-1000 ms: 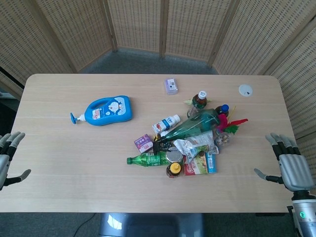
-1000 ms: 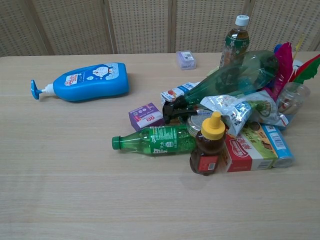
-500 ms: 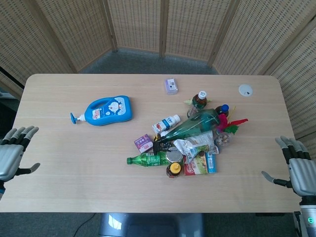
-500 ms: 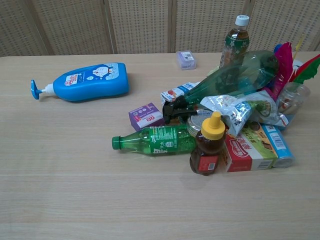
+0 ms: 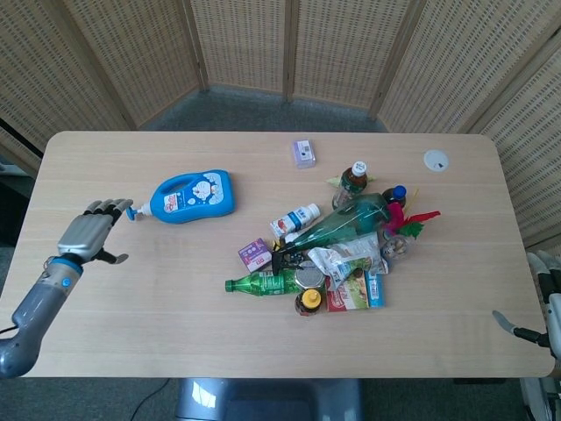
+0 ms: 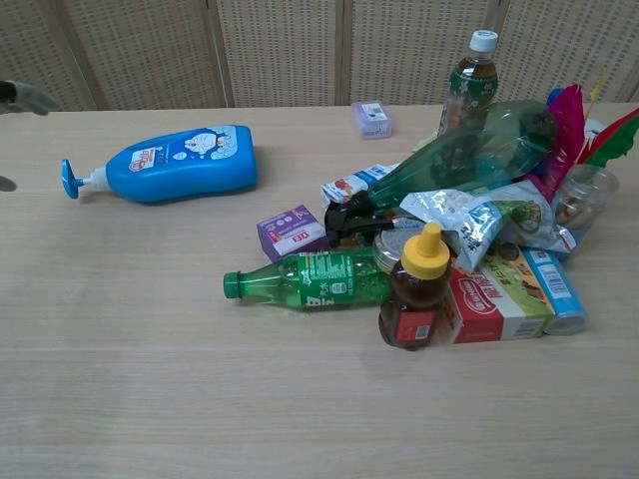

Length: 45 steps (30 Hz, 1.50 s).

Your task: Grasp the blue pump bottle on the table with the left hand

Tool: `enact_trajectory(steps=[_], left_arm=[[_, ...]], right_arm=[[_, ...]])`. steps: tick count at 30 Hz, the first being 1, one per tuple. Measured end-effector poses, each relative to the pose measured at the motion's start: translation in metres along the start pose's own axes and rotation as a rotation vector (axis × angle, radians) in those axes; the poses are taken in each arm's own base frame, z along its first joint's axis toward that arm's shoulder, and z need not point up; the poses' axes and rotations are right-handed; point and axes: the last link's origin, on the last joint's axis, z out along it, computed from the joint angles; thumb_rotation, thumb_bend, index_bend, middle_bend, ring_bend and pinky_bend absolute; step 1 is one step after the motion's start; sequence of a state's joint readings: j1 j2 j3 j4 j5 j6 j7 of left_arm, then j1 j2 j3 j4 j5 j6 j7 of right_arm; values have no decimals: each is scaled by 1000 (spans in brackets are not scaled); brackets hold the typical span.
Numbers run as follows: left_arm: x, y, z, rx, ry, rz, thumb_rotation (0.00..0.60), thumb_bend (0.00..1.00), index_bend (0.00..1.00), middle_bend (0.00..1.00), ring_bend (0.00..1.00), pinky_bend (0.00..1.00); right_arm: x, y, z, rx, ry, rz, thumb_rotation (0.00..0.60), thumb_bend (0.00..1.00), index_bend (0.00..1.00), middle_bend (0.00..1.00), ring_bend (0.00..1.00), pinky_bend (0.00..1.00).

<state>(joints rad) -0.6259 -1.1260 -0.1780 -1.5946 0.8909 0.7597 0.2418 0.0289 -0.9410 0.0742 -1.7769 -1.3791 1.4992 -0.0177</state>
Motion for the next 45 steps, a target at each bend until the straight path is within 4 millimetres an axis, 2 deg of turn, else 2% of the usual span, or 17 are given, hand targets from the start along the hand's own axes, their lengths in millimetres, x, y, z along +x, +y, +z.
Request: enact_trajectory(steps=[4, 10, 22, 29, 36, 38, 41, 45], left_arm=[[-5, 22, 37, -16, -31, -12, 600, 252, 0, 0, 0, 0], [-15, 52, 79, -35, -62, -19, 600, 252, 0, 0, 0, 0], [-29, 84, 132, -14, -93, -95, 600, 251, 0, 0, 0, 0], [-37, 89, 148, 5, -106, -130, 600, 251, 0, 0, 0, 0], [-49, 94, 149, -16, -139, -123, 600, 250, 0, 0, 3, 0], [-52, 94, 149, -21, -139, -117, 600, 253, 0, 0, 47, 8], [-56, 93, 149, -22, -132, -93, 600, 259, 4, 12, 188, 105], [-63, 89, 149, -23, -126, -47, 600, 266, 126, 109, 309, 233]], right_arm=[[4, 5, -2, -32, 7, -14, 444, 187, 0, 0, 0, 0], [10, 10, -5, -69, 18, -28, 441, 187, 0, 0, 0, 0], [19, 21, -20, -156, 42, -40, 445, 186, 0, 0, 0, 0], [25, 21, -26, -185, 62, -48, 446, 187, 0, 0, 0, 0], [25, 18, -25, -182, 60, -44, 444, 187, 0, 0, 0, 0], [25, 18, -25, -182, 61, -41, 446, 187, 0, 0, 0, 0], [26, 19, -27, -186, 65, -37, 437, 187, 0, 0, 0, 0], [27, 21, -29, -196, 73, -28, 444, 187, 0, 0, 0, 0]])
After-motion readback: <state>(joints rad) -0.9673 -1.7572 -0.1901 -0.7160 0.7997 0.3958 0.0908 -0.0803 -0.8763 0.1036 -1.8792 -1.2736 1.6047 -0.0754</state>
